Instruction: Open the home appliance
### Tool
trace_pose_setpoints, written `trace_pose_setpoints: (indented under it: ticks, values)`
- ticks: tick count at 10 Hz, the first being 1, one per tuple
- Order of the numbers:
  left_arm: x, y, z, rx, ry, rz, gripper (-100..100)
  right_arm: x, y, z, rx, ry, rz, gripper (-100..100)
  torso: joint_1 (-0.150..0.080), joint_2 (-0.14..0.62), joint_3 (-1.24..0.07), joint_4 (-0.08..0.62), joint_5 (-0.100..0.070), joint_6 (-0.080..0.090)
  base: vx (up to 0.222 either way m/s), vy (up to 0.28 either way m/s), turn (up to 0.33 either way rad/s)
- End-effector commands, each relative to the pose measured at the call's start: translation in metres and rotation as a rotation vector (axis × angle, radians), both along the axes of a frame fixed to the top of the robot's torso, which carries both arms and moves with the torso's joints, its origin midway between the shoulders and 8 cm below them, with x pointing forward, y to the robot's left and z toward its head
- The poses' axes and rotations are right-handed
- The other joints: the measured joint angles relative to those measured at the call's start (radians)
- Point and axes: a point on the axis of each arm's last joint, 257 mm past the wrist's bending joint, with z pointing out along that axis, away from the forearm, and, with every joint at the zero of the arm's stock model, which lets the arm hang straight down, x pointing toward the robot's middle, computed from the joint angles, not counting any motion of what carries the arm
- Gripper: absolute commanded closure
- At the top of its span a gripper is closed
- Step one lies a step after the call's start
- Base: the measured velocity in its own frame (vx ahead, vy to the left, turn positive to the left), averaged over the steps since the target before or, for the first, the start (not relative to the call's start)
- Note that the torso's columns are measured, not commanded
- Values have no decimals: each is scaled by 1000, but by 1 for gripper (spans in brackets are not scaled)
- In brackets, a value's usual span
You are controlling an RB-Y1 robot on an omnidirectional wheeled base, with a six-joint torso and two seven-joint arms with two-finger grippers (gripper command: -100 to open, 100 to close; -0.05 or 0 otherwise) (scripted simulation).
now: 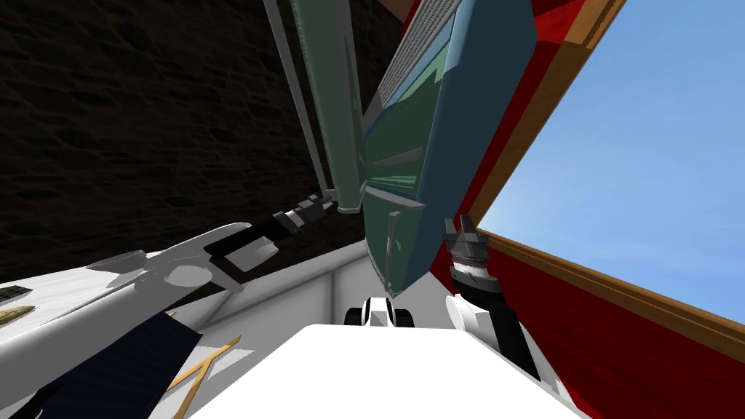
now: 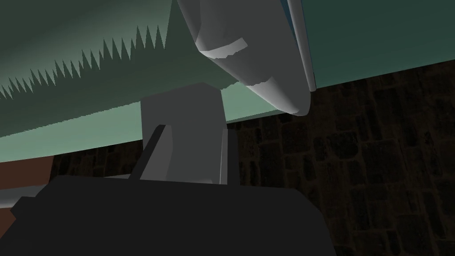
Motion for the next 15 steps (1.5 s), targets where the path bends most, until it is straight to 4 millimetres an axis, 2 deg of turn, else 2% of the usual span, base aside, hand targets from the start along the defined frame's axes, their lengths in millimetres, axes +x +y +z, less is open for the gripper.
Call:
trace_pose_setpoints:
  ticks: [1,2,3,6,8,10,11,15]
  values:
    - [-5,-10,2,0,-4,-28,100,0,0,0,0,0,0,0,-8,1,2,-1,-1,0,40,184,-83]
    - [-10,-18,2,1,-4,-52,100,0,0,0,0,0,0,0,-1,-1,0,0,-2,1,103,342,-145]
    - [-10,-18,2,1,-4,-52,100,0,0,0,0,0,0,0,8,-6,-5,1,0,3,78,327,-54]
    - [-19,-34,1,1,-2,-100,100,0,0,0,0,0,0,0,-7,-6,-6,0,-4,4,68,283,-79]
    - [-24,-41,1,1,0,-123,100,0,0,0,0,0,0,0,-1,-11,-10,-1,-4,6,68,346,-105]
    - [-35,-56,0,0,3,-171,100,0,0,0,0,0,0,0,-8,-12,-10,-1,-5,6,88,329,-106]
    - [-35,-56,0,0,3,-171,100,0,0,0,0,0,0,0,-4,-11,-10,-2,-4,6,40,339,-82]
    - [-51,-78,-2,-2,11,-241,100,0,0,0,0,0,0,0,-6,-5,-4,-1,-3,2,70,334,-103]
